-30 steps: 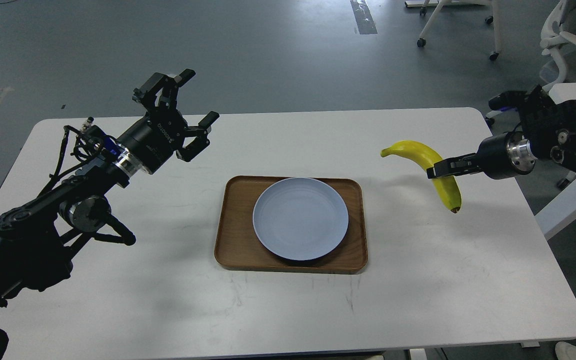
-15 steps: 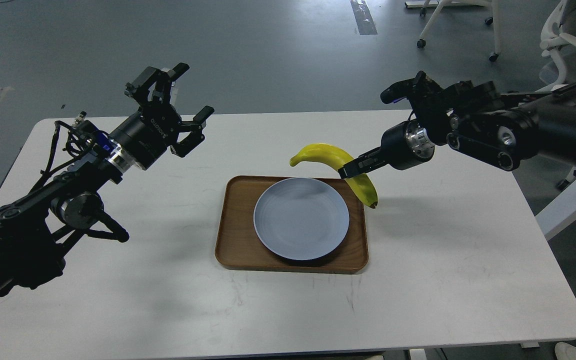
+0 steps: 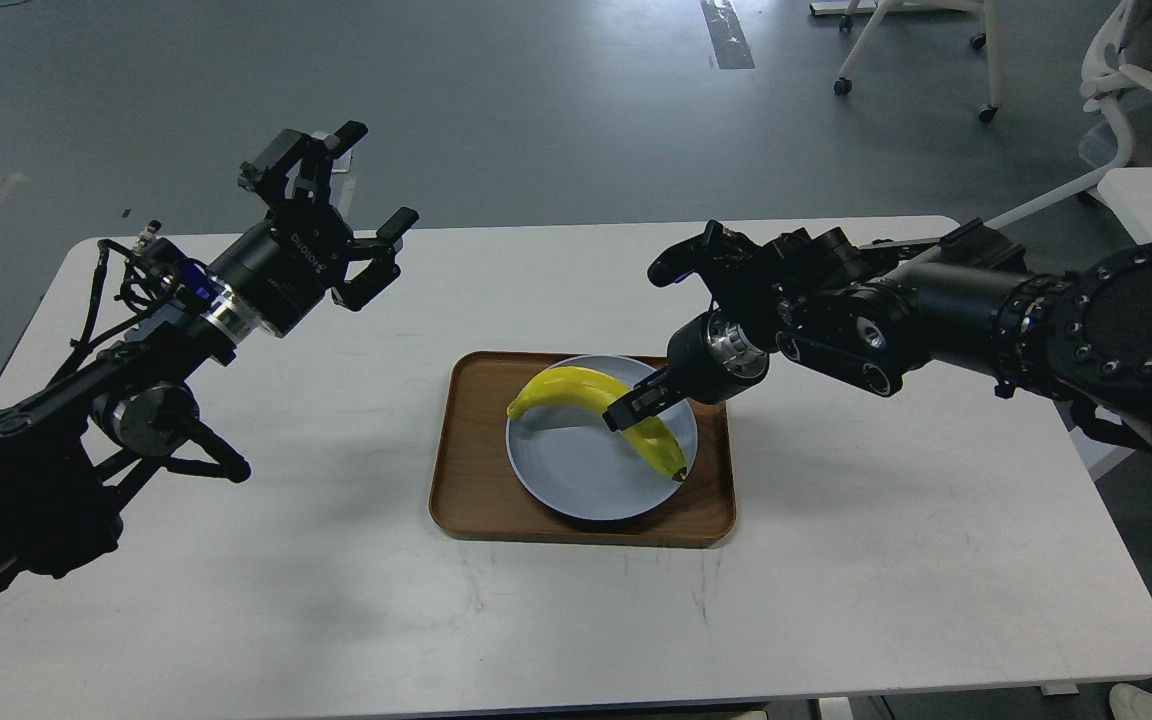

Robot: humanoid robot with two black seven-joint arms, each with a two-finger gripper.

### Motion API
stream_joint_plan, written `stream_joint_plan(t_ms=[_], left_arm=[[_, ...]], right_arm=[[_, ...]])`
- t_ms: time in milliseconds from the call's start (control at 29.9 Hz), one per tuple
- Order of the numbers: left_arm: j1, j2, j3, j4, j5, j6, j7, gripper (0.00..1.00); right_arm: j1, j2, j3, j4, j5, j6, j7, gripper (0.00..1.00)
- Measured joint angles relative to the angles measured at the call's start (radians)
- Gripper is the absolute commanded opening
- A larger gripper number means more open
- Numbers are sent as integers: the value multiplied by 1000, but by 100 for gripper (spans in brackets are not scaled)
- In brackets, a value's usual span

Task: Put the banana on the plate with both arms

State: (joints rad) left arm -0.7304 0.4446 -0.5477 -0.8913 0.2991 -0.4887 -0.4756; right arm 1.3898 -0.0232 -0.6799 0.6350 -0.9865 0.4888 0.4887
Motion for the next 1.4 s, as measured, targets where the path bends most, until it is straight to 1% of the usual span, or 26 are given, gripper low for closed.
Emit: stream_joint_plan(t_ms=[33, 167, 201, 267, 334, 401, 435, 468, 669, 836, 970, 1103, 1237, 1404], left_arm=[[0, 0, 0, 0, 0, 0, 0, 98], [0, 0, 0, 0, 0, 0, 0, 98], [0, 0, 0, 0, 0, 0, 0, 98], [0, 1, 0, 0, 0, 0, 0, 98], [0, 2, 0, 0, 0, 0, 0, 98], [0, 2, 0, 0, 0, 0, 0, 98], [0, 2, 0, 0, 0, 0, 0, 98], [0, 2, 0, 0, 0, 0, 0, 98], [0, 2, 0, 0, 0, 0, 0, 98], [0, 14, 0, 0, 0, 0, 0, 98], [0, 18, 0, 0, 0, 0, 0, 98], [8, 12, 0, 1, 0, 0, 0, 98], [19, 1, 0, 5, 0, 0, 0, 98], [23, -31, -3, 23, 0, 0, -1, 98]], right_arm=[[-1, 0, -1, -1, 0, 0, 0, 33], [-9, 3, -2, -4, 0, 0, 0, 46], [-11, 3, -2, -4, 1, 0, 0, 47], [-15, 4, -1, -10, 1, 0, 0, 54], [-17, 4, 4, -15, 3, 0, 0, 56], [-18, 4, 7, -18, 8, 0, 0, 72], [-18, 4, 8, -18, 13, 0, 0, 87], [-18, 3, 9, -18, 20, 0, 0, 96], [-17, -23, 19, -16, 51, 0, 0, 98], [-1, -143, 122, -6, 78, 0, 0, 99], [-28, -269, 302, 4, 205, 0, 0, 99], [-122, -350, 479, 5, 423, 0, 0, 99], [-261, -391, 669, 5, 619, 0, 0, 99], [-426, -389, 881, -3, 697, 0, 0, 99]])
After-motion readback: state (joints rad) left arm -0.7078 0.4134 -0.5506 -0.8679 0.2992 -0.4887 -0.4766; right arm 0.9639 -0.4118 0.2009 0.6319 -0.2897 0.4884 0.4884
